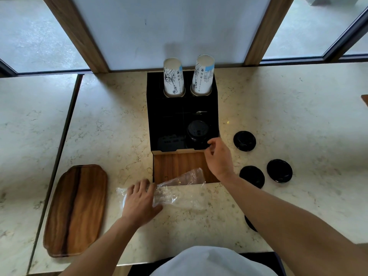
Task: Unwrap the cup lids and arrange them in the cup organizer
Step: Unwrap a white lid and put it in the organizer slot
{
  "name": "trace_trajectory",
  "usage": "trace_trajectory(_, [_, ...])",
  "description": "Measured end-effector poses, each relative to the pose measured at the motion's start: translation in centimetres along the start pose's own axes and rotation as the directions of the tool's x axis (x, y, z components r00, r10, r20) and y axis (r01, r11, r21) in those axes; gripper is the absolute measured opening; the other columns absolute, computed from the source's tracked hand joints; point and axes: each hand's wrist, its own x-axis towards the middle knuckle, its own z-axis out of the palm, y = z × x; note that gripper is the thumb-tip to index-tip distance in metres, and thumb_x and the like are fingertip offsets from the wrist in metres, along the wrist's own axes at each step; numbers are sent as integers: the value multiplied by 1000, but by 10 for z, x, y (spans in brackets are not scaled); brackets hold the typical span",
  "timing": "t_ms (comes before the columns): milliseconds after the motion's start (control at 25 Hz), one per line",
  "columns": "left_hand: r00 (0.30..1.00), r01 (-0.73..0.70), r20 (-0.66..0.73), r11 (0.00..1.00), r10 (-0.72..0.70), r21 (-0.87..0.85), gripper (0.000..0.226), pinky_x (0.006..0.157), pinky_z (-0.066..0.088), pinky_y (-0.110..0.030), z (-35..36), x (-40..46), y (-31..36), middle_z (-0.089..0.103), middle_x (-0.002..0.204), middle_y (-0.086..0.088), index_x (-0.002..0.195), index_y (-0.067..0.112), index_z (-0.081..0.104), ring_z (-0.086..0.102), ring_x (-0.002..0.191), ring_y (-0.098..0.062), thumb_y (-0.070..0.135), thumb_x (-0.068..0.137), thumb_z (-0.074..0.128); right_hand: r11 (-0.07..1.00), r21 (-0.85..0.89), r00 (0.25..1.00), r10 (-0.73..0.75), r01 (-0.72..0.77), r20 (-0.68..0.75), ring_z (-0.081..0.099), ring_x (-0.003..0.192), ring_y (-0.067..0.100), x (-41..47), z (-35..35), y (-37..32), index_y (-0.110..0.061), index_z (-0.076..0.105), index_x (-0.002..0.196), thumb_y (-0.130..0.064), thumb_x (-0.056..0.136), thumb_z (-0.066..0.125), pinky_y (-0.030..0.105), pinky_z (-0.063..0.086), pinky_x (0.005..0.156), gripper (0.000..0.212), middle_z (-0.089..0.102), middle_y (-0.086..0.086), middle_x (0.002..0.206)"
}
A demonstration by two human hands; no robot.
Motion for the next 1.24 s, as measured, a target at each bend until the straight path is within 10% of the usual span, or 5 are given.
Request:
trace_trajectory(240, [1000,27,7,998,-27,-58,80,106,35,-46,-2,-8,8,51,126,-8,134,19,52,49,116,-32,67,70,59,822,288,842,365,-492,398,63,57,14,-51,9,33,-8,65,90,-13,100,52,28,55,53,17,69,10,78])
trace_trajectory(440, [999,36,-25,994,-39,-105,86,110,33,-46,-4,-15,8,49,131,-9,138,15,49,46,121,-33,69,72,62,724,385,818,534,-573,213,68,52,9,-70,8,41,-9,65,90,-13,97,48,18,51,43,19,68,9,81])
trace_trajectory(640, [999,1,-33,993,-5,-115,105,125,9,-48,-10,-19,10,43,143,-12,151,11,34,36,138,-32,82,74,51,658,430,770,395,-617,501,77,75,31,-75,2,35,4,71,93,8,97,41,36,64,66,31,74,23,86])
trace_trajectory(880, [998,21,-55,991,-29,-132,119,126,1,-46,-15,-32,-2,40,152,-12,154,11,26,28,145,-29,91,69,45,509,236,401,242,-827,883,72,106,38,-43,8,17,14,58,121,16,98,42,40,61,88,29,70,30,114])
trace_trajectory(1240, [987,149,78,981,-140,-126,129,125,5,-49,-9,-66,-42,36,155,-11,155,11,21,28,145,-30,89,59,59,711,65,124,31,-700,992,48,135,45,-31,48,2,1,63,132,5,95,60,50,31,120,38,60,22,138])
